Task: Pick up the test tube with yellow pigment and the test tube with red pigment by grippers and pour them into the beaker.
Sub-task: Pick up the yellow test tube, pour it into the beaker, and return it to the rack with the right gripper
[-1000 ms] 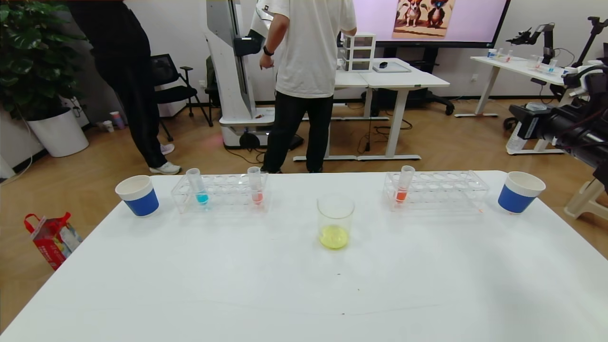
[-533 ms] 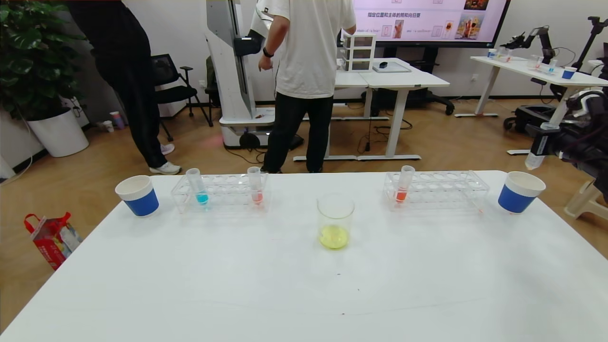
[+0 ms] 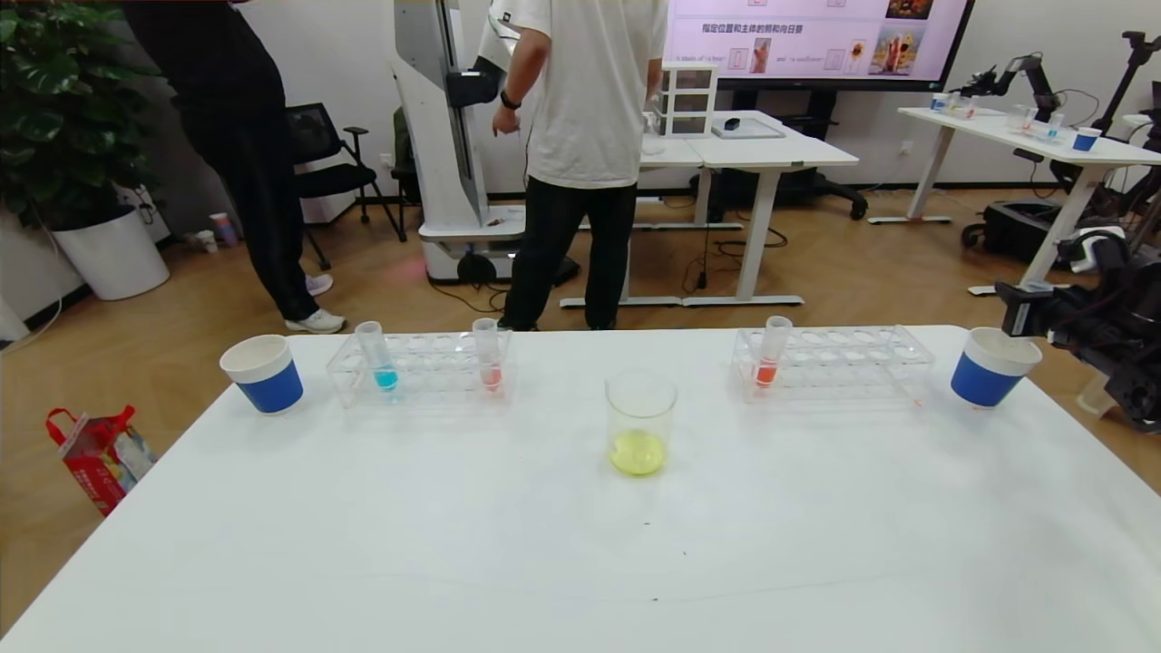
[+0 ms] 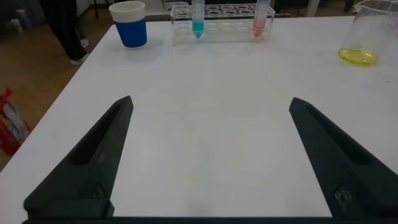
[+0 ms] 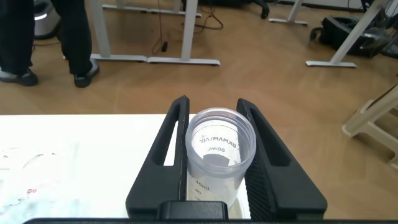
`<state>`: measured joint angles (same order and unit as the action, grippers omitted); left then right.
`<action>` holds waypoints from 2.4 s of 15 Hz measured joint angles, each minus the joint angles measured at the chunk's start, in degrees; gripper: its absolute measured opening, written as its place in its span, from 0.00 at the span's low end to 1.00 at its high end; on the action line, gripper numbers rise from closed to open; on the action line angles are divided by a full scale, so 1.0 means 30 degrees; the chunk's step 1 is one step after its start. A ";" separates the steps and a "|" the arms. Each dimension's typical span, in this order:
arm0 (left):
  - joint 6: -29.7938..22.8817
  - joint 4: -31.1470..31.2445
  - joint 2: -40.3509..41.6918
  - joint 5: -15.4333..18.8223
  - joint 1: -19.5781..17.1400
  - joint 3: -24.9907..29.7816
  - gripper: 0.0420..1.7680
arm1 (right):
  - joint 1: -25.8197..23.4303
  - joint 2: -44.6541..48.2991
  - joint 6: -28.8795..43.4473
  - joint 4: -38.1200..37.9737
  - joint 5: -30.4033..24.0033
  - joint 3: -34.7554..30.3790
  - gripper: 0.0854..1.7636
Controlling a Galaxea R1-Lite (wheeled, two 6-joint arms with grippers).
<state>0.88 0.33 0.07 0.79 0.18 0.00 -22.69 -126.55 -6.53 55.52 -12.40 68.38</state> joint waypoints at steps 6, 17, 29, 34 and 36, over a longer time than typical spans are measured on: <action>-0.0008 0.0008 0.0000 -0.0008 0.0000 0.0000 0.99 | -0.0033 -0.0614 0.0106 0.0569 -0.0158 -0.0540 0.26; 0.0000 0.0008 0.0000 0.0000 -0.0008 0.0000 0.99 | 0.0398 0.0085 0.0488 0.3129 -0.0386 -0.1634 0.98; 0.0000 0.0008 0.0000 0.0000 0.0000 0.0000 0.99 | 0.6993 0.4064 0.1483 0.1081 0.3308 -0.1792 0.98; -0.0008 0.0008 0.0000 -0.0008 0.0000 0.0000 0.99 | 0.8562 0.7457 0.1455 0.0329 0.3466 -0.2946 0.98; 0.0000 0.0008 0.0000 -0.0008 0.0000 0.0000 0.99 | 0.8940 0.9716 0.1398 0.0354 0.3482 -0.3828 0.98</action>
<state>0.88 0.35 0.07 0.77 0.18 0.00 4.13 -97.40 -2.34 56.58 -1.95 56.89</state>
